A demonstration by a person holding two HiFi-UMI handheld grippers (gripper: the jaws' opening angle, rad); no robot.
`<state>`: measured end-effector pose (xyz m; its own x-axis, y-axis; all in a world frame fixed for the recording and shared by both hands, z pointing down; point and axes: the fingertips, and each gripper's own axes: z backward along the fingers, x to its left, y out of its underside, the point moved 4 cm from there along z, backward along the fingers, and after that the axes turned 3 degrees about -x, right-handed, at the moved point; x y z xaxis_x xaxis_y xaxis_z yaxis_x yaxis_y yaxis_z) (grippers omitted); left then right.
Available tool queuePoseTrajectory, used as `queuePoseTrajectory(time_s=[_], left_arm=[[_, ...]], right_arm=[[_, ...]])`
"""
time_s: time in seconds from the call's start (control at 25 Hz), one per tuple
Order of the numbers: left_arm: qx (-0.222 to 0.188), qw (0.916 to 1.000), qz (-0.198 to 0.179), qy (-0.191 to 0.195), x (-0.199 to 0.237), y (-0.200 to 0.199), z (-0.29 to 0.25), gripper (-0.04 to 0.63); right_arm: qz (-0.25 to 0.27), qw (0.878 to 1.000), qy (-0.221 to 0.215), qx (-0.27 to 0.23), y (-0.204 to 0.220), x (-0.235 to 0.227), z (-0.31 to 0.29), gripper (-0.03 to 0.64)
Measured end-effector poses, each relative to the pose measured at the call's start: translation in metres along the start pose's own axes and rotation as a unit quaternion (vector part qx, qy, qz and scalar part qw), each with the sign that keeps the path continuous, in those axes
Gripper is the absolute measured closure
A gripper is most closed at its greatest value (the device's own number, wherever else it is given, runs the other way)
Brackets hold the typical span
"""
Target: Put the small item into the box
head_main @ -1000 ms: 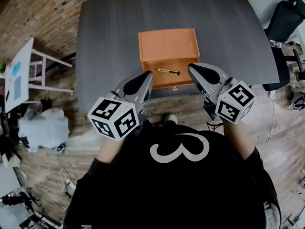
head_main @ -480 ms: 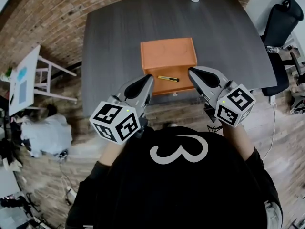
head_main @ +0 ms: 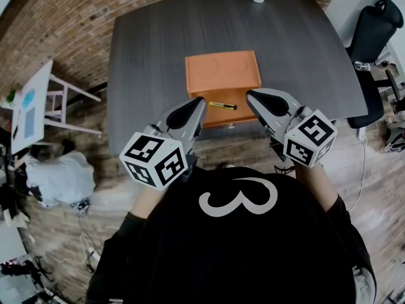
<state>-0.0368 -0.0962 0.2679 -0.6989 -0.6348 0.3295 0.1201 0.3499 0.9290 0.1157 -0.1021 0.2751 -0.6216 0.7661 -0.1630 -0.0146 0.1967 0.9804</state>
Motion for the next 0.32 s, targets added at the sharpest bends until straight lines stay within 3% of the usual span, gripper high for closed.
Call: queuePoseTrajectory(time_s=[0.32], left_arm=[[0.002, 1.0, 0.002, 0.001, -0.0027, 0.0008, -0.0064, 0.581]], right_arm=[[0.005, 1.0, -0.004, 0.007, -0.0017, -0.0025, 0.0016, 0.615]])
